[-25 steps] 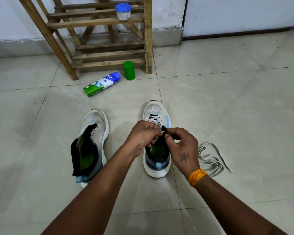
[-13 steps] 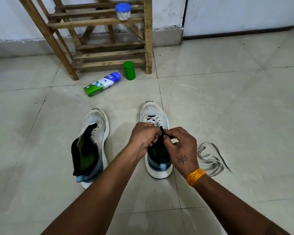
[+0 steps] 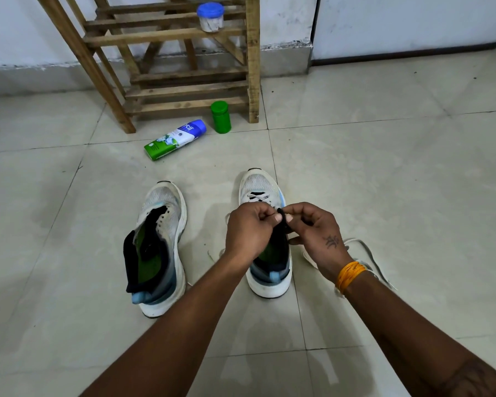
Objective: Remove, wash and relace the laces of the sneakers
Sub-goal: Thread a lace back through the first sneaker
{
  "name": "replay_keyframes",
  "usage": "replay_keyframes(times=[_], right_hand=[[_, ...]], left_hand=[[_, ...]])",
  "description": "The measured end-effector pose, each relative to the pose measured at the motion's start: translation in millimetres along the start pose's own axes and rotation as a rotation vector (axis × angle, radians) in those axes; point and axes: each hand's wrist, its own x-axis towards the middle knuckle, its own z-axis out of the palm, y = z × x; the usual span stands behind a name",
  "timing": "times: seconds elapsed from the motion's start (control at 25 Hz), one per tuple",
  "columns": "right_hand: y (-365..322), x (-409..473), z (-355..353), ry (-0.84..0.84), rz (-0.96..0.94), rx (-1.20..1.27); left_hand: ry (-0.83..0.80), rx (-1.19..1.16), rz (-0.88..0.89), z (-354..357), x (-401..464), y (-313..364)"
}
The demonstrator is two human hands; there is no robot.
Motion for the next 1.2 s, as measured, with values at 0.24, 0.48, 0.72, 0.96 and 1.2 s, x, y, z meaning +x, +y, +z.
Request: replay_keyframes(times=[0.24,0.48,0.72,0.96,1.2], right_hand=[[1,13,5,-0.037,-0.022,-0.077],[7,16,3,-0.016,0.04,-0.003],[24,21,-22,0.199,0.209,-0.046],[10,11,1,0.038,-0.517,-0.919],[30,24,-29,0.163,-0.166,-1.334]], left_hand=[[0.236,0.089,0.139,-2,-22,-3],[0.342,0.175,0.077,-9,-29,-19],[0.435,0.097,0.096,-6,-31,-36],[0.446,0.095,0.123,-2,-29,-38],[0.459,0.086,0.122,-1,-30,-40]])
